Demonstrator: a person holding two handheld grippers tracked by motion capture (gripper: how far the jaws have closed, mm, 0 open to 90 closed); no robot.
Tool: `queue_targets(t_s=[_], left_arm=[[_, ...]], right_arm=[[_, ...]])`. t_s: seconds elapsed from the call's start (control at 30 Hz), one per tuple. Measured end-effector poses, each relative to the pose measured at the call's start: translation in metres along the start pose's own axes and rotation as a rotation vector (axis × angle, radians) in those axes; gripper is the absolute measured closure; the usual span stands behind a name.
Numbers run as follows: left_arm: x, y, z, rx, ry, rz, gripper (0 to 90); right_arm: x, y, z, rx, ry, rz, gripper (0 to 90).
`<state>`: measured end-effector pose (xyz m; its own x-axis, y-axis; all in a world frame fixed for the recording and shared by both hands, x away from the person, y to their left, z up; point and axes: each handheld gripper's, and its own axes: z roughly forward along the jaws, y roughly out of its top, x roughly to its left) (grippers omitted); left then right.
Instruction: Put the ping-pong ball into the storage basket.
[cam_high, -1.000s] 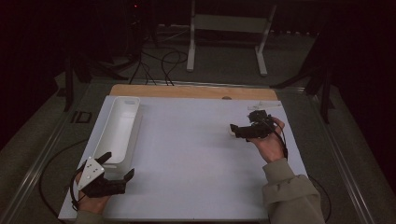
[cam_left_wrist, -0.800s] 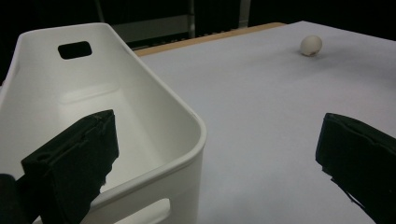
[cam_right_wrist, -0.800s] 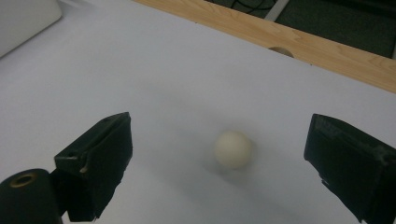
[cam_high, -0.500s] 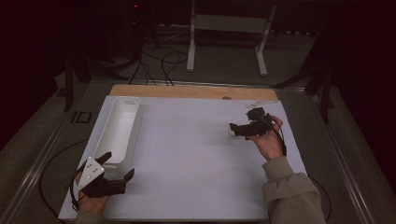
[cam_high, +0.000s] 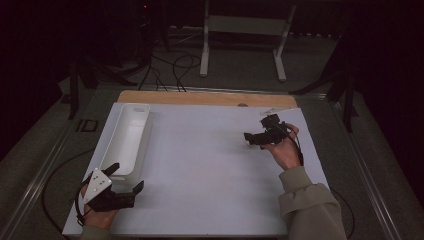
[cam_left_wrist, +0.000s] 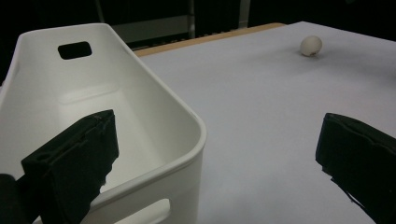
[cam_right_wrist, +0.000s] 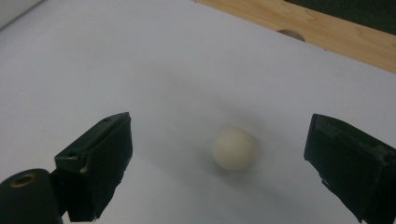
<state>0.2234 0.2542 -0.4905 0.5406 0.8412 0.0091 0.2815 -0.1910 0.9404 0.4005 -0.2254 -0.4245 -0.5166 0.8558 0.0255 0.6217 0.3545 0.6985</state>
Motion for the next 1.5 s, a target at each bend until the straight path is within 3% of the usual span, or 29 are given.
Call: queue_targets(t_s=[0.63,0.93,1.5], left_arm=[[0.0,0.0,0.0,-0.001,-0.001,0.001,0.0],[0.0,0.0,0.0,-0.002,-0.003,-0.001,0.0],[0.0,0.0,0.0,-0.005,-0.005,-0.003,0.0]], right_arm=[[-0.011,-0.001,0.02,0.071,-0.012,0.012,7.5],[-0.009,0.011,0.02,0.089,-0.03,-0.02,7.5],[-0.015,0.015,0.033,0.125,-0.007,-0.027,7.5]])
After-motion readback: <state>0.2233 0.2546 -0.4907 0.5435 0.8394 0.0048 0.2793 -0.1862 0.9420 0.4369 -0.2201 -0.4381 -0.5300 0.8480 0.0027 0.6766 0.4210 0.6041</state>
